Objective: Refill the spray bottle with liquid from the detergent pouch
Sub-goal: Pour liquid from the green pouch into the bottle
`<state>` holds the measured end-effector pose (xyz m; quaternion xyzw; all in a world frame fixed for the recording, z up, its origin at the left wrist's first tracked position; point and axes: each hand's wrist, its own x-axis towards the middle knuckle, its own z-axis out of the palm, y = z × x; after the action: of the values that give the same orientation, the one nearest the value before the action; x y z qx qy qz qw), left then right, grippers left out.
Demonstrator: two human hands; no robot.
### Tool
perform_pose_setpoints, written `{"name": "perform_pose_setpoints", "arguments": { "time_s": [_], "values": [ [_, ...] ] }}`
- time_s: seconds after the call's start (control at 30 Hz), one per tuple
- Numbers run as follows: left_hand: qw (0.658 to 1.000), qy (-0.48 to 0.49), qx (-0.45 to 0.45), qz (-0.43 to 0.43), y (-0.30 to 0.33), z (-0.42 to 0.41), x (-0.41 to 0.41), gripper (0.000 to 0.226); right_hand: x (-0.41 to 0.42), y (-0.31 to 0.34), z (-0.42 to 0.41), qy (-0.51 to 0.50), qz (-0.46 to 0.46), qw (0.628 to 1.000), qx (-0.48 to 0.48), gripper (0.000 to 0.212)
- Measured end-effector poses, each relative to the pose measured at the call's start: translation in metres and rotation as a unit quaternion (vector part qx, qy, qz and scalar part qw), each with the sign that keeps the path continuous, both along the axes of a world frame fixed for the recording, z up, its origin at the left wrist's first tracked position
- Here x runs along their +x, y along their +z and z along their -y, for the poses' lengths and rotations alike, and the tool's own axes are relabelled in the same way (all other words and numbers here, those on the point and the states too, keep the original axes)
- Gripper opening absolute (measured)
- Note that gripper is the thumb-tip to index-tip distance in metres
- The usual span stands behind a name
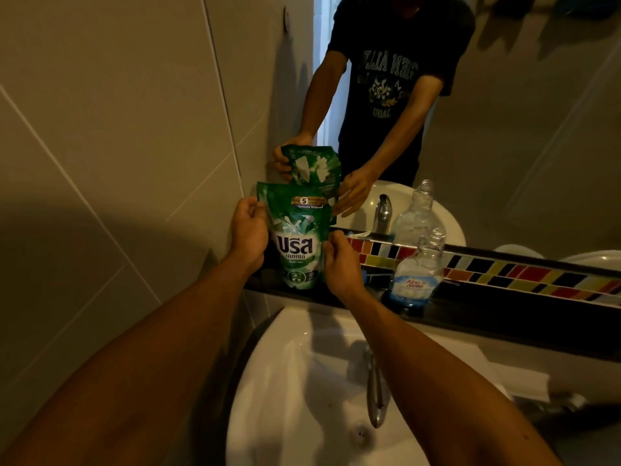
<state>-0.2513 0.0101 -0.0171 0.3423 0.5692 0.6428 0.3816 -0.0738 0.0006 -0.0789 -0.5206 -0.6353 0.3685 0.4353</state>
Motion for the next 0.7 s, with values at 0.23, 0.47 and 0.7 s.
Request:
{"name": "perform_pose_setpoints", "arguments": {
  "time_s": [0.23,0.47,0.7],
  "values": [
    [0.996,-0.070,0.043,-0.041,0.051,0.018,0.054,0.010,0.054,0.040,0.030,-0.037,-0.081,0.996,0.007,0.013],
    [0.985,-0.132,0.073,-0.086,0.096,0.035,0.107,0.018,0.092,0.075,0.066,-0.036,-0.238,0.967,-0.086,0.019],
    [0.982,-0.129,0.059,-0.126,0.106,0.047,0.119,0.020,0.104,0.077,0.087,-0.013,-0.287,0.952,-0.104,0.025]
  ]
}}
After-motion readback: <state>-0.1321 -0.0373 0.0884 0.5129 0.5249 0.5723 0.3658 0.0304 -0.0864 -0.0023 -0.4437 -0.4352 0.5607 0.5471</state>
